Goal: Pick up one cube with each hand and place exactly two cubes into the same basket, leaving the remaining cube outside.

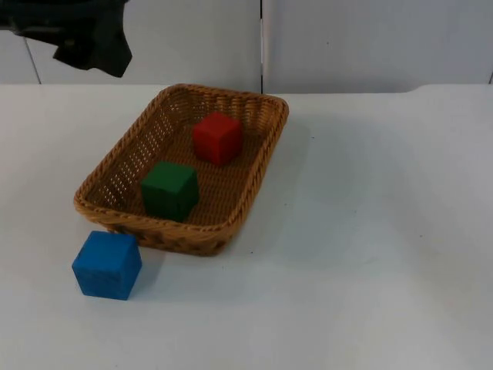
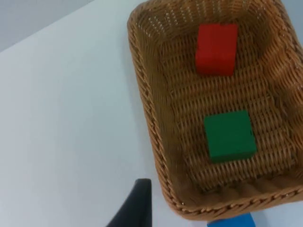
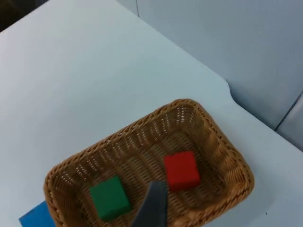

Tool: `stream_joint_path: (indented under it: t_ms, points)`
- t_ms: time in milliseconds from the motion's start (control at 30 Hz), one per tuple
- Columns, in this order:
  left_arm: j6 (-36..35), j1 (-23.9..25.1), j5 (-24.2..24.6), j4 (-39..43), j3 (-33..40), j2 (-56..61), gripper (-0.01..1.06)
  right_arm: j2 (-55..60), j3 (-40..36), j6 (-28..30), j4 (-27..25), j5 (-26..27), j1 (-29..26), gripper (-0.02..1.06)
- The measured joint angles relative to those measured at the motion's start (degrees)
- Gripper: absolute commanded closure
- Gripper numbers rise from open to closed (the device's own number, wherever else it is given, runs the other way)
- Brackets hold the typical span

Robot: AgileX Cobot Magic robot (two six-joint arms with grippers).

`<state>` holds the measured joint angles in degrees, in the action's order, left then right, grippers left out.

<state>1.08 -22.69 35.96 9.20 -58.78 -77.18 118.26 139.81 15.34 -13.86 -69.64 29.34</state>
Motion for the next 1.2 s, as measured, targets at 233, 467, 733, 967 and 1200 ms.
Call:
stream_joint_path:
  t_ms: [233,467,733,967,1200]
  points:
    - [0.0,0.0,2.0,0.0,0.0,1.6,0.11,-4.3,-6.4,-0.1,0.0,0.0,0.0,0.28]
    - [0.0,0.0,4.4,-0.3,0.0,4.1,0.11,-7.9,-14.7,-0.1,0.0,0.0,0.0,0.28]
    - [0.0,0.0,5.7,-2.8,0.1,8.9,0.11,-17.1,-28.1,0.4,0.0,2.1,0.0,0.28]
    - [0.0,0.0,7.4,-4.2,0.1,12.4,0.11,-23.9,-38.2,1.2,0.0,6.0,0.0,0.28]
    - [0.0,0.0,10.2,-4.8,0.1,16.7,0.11,-30.7,-47.5,1.3,0.0,10.5,0.0,0.28]
